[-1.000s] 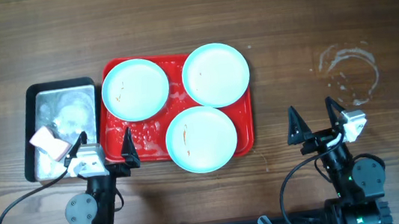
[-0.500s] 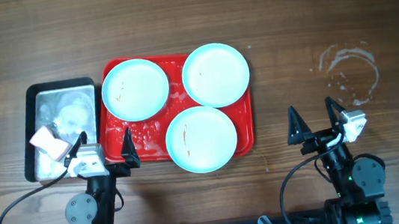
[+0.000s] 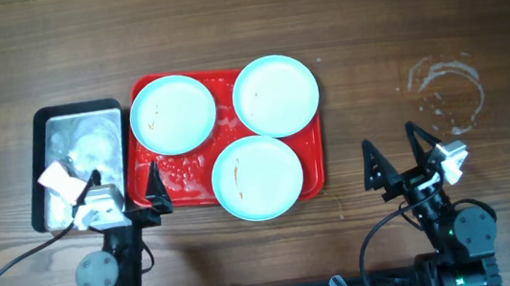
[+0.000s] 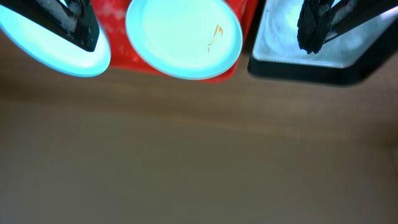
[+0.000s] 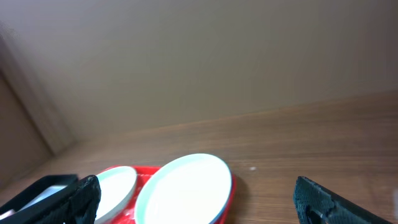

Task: Clean dirty plates on tray and stack at the side
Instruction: 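Move left gripper to the pink sponge and right gripper to the top-right plate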

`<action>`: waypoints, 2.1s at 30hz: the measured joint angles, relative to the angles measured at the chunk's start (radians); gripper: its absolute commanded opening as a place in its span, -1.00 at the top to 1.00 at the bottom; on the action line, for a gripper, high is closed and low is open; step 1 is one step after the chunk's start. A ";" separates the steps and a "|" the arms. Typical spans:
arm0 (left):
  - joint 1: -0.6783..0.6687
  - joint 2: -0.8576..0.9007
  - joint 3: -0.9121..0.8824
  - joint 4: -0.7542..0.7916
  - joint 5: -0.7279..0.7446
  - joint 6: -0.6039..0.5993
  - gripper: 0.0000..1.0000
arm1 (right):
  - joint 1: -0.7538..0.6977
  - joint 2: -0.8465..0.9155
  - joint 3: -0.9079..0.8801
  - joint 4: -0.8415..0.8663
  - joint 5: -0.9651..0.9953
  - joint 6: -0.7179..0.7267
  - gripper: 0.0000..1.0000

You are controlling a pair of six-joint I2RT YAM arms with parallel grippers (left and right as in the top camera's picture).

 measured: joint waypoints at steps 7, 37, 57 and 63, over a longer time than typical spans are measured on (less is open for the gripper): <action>0.000 0.152 0.281 -0.192 -0.001 -0.017 -1.00 | 0.000 0.030 0.080 -0.006 -0.097 0.004 -0.99; 0.002 1.324 1.369 -1.055 0.161 -0.099 -1.00 | 0.043 1.271 1.360 -0.918 -0.277 -0.127 -0.99; 0.427 1.417 1.160 -1.043 -0.048 -0.393 -0.99 | 0.468 1.468 1.360 -0.869 0.021 0.040 -0.97; 0.428 1.429 0.949 -0.816 -0.077 -0.404 -1.00 | 0.557 1.484 1.360 -0.802 0.090 0.101 -0.96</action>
